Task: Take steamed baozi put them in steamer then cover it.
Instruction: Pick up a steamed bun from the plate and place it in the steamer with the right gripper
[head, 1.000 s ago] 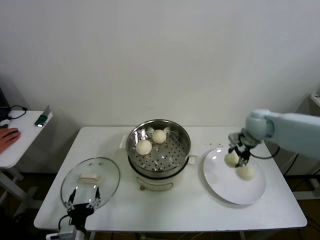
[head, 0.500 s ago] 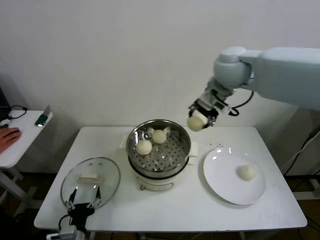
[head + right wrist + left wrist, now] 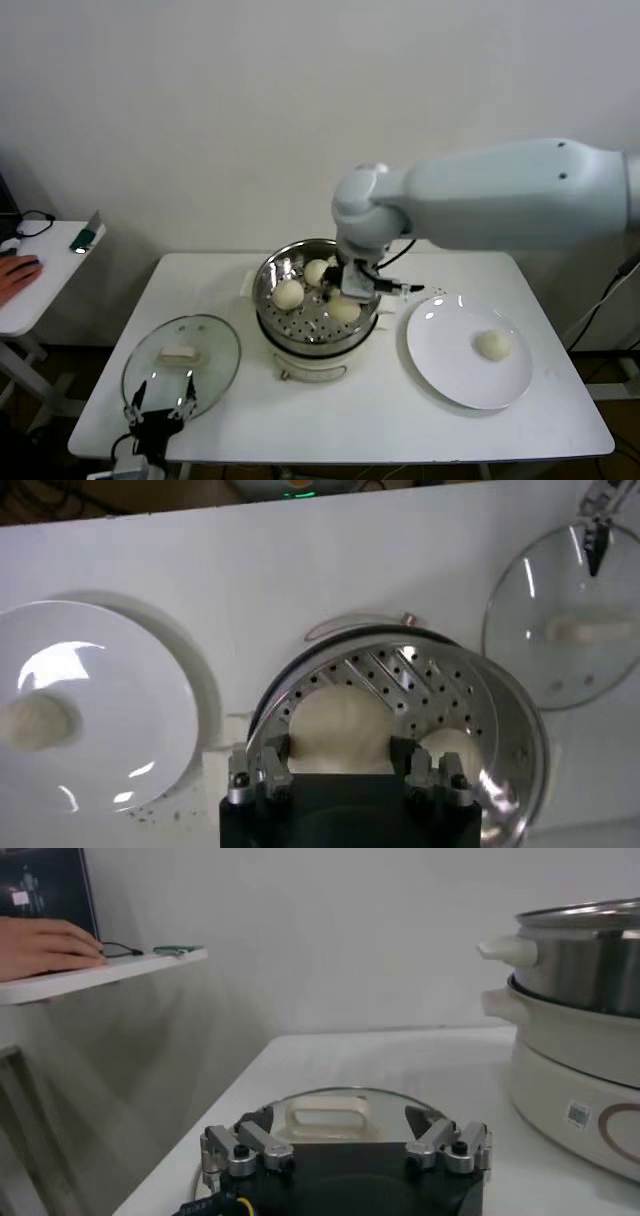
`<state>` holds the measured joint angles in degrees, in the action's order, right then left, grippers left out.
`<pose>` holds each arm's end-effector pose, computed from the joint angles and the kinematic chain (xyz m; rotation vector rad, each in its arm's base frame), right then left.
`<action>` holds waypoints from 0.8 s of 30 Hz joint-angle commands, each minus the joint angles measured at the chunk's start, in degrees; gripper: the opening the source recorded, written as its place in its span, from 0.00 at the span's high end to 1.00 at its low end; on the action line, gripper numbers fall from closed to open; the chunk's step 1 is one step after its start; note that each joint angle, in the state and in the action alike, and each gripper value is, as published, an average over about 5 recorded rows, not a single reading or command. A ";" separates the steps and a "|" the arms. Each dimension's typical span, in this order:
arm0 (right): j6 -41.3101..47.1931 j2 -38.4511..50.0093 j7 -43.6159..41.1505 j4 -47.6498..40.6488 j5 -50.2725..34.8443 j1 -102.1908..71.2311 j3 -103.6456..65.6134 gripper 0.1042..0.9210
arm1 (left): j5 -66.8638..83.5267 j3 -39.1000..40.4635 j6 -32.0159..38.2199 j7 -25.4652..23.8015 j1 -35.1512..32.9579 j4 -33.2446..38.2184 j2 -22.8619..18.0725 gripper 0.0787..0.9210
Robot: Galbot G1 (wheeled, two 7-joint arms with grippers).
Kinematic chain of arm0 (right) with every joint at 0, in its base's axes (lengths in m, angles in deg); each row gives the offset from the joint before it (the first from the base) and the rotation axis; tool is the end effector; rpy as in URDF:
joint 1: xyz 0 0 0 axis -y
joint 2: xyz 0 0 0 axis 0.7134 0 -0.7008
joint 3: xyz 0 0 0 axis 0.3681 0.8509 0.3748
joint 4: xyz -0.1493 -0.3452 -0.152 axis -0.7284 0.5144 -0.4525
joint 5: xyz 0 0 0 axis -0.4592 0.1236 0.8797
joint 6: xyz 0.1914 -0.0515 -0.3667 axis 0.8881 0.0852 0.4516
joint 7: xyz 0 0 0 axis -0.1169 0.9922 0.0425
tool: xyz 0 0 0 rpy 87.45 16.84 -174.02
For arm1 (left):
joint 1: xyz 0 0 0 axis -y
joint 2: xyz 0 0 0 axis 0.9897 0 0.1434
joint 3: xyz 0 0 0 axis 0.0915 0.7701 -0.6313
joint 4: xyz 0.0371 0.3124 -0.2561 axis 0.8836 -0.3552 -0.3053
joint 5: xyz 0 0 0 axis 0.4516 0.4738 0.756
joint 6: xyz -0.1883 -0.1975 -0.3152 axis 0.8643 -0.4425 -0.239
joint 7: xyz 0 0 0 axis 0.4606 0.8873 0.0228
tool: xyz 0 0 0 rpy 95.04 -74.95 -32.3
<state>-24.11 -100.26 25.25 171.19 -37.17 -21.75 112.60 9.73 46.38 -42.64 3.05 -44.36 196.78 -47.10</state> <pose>0.5132 0.1878 -0.0290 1.9428 -0.2021 2.4351 0.1610 0.0808 -0.4307 0.2937 -2.8280 -0.1173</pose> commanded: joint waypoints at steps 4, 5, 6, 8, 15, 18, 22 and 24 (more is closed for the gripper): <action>-1.33 -4.86 3.08 -5.49 12.02 -12.25 -2.54 0.33 | 0.01 -0.05 0.00 0.06 -0.08 -0.12 -0.04 0.12; -1.33 -5.13 3.12 -5.98 12.08 -12.56 -2.74 0.33 | 0.00 -0.04 0.00 0.06 -0.08 -0.12 -0.04 0.12; -1.34 -5.37 3.15 -6.36 12.12 -12.82 -2.91 0.33 | 0.00 -0.05 0.00 0.06 -0.08 -0.14 -0.04 0.12; -1.33 -5.82 3.19 -6.98 12.08 -13.28 -3.13 0.33 | 0.01 -0.10 0.02 0.07 -0.08 -0.23 -0.03 0.12; -1.36 -6.81 3.21 -8.61 12.46 -14.72 -3.00 0.33 | 0.06 -0.11 0.16 0.09 -0.04 -0.37 0.00 0.12; -1.42 -7.02 3.36 -9.19 12.75 -15.18 -2.86 0.33 | 0.08 -0.12 0.22 0.09 -0.03 -0.43 0.01 0.12; -1.49 -7.33 3.64 -9.80 12.73 -15.44 -2.94 0.33 | 0.11 -0.16 0.28 0.10 0.02 -0.55 0.03 0.12; -1.73 -7.41 4.06 -9.93 12.56 -15.26 -3.01 0.33 | 0.12 -0.15 0.30 0.10 0.04 -0.53 0.02 0.12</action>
<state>-25.50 -106.83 28.49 162.84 -25.85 -35.26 109.92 9.82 46.24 -42.39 3.13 -44.35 196.32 -47.11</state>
